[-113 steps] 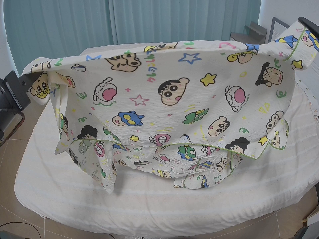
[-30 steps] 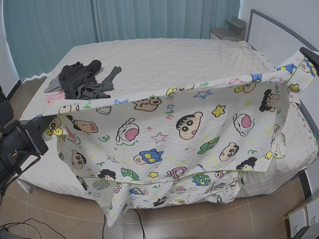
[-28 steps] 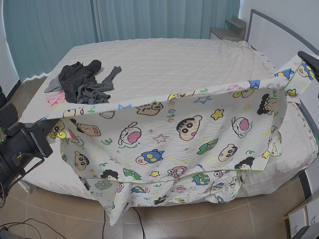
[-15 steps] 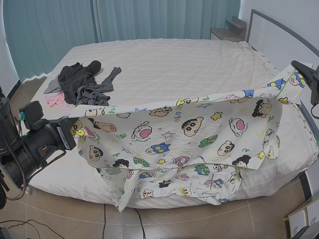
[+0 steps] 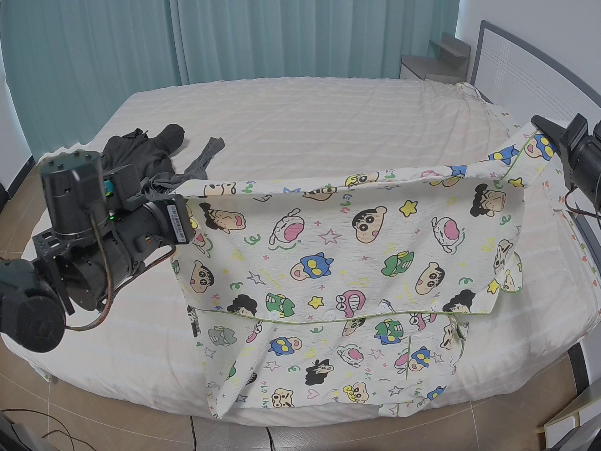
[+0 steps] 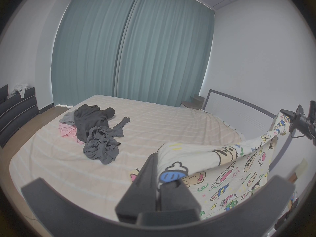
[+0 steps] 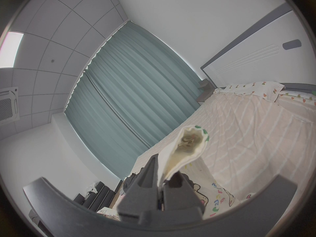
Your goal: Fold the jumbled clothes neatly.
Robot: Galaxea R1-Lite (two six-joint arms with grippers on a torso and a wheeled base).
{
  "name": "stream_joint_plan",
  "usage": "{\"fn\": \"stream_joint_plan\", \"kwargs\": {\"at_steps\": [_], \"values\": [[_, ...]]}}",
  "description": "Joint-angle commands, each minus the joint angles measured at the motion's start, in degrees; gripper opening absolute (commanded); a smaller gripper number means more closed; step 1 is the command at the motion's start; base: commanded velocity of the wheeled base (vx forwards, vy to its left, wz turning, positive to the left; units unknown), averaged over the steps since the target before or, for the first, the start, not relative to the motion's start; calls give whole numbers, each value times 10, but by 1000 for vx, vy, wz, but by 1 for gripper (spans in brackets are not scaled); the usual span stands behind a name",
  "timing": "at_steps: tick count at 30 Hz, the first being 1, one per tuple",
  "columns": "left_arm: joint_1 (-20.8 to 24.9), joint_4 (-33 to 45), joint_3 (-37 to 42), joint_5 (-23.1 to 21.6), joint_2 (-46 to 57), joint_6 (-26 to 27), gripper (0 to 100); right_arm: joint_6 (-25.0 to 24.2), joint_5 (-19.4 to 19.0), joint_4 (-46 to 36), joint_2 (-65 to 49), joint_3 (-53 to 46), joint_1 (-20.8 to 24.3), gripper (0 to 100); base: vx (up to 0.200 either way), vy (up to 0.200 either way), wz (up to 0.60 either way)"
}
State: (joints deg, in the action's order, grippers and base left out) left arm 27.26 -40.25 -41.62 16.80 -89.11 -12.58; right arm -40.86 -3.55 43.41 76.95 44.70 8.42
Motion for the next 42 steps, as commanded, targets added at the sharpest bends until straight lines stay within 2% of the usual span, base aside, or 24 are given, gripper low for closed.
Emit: {"fn": "stream_joint_plan", "kwargs": {"at_steps": [1,9,18,28,31,33,39,42], "values": [[-8,-1,-47,9,-81,-1,0,2,2,23,73,8,-4,0,200,0,0],[-19,0,-126,13,-176,2,0,2,10,77,186,29,-15,0,200,0,0],[-42,-1,-193,18,-304,1,0,0,14,99,303,75,-17,0,0,0,0],[-48,-1,-298,32,-439,-14,0,-5,43,100,435,161,-18,0,0,0,0],[-48,-1,-328,45,-466,-32,0,-5,50,100,463,186,-19,0,0,0,0],[-53,1,-380,63,-505,-56,0,-4,63,100,508,226,-27,0,0,0,0],[-71,0,-457,69,-569,-61,0,-5,64,99,581,301,-35,0,0,0,0],[-80,0,-497,91,-594,-61,0,-6,66,100,609,330,-36,0,0,0,0]]}}
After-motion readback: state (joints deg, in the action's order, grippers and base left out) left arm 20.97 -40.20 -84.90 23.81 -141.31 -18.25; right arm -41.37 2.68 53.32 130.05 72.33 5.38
